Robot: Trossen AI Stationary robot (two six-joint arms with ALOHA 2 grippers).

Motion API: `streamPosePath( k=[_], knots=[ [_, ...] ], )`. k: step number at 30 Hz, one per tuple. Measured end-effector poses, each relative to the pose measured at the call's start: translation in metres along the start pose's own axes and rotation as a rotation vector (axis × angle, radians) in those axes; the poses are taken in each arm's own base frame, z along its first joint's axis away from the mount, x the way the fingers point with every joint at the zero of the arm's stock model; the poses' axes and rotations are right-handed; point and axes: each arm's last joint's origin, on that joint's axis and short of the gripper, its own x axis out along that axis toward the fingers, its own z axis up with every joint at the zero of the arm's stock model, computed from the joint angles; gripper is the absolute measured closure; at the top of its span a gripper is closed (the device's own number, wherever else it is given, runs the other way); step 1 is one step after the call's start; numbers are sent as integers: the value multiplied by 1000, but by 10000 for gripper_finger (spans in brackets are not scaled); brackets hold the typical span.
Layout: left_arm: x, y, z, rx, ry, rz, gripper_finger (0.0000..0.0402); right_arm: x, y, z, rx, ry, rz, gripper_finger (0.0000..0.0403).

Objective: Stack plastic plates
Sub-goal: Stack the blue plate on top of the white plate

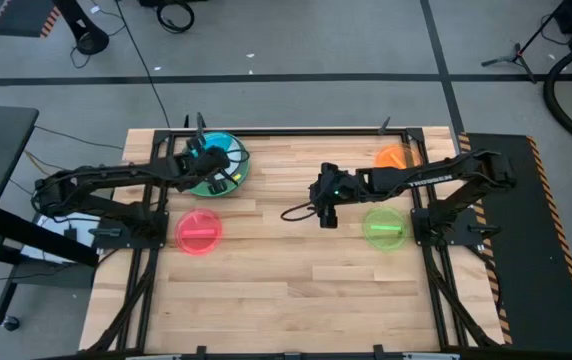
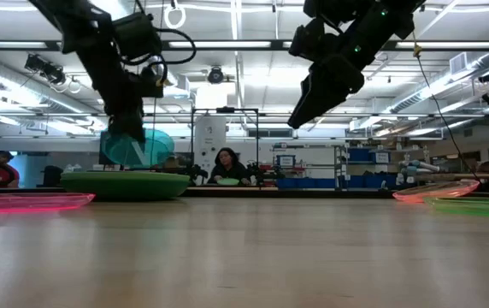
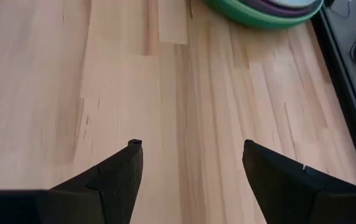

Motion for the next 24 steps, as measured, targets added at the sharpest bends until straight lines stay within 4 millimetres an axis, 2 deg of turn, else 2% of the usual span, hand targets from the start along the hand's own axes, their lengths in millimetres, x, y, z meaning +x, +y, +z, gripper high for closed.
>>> streamPosePath(
  k=[9,16,20,24],
  knots=[
    [17,-26,-26,131,37,-104,390,0,-5,-4,26,34,-11,121],
    [24,-31,-27,23,87,-88,380,2,-13,-5,43,40,-26,121],
    [23,-32,-30,-32,125,-96,343,2,-15,-8,43,63,-26,121],
    [21,-27,-24,-75,134,-91,284,3,-23,-12,69,89,-40,120]
  ],
)
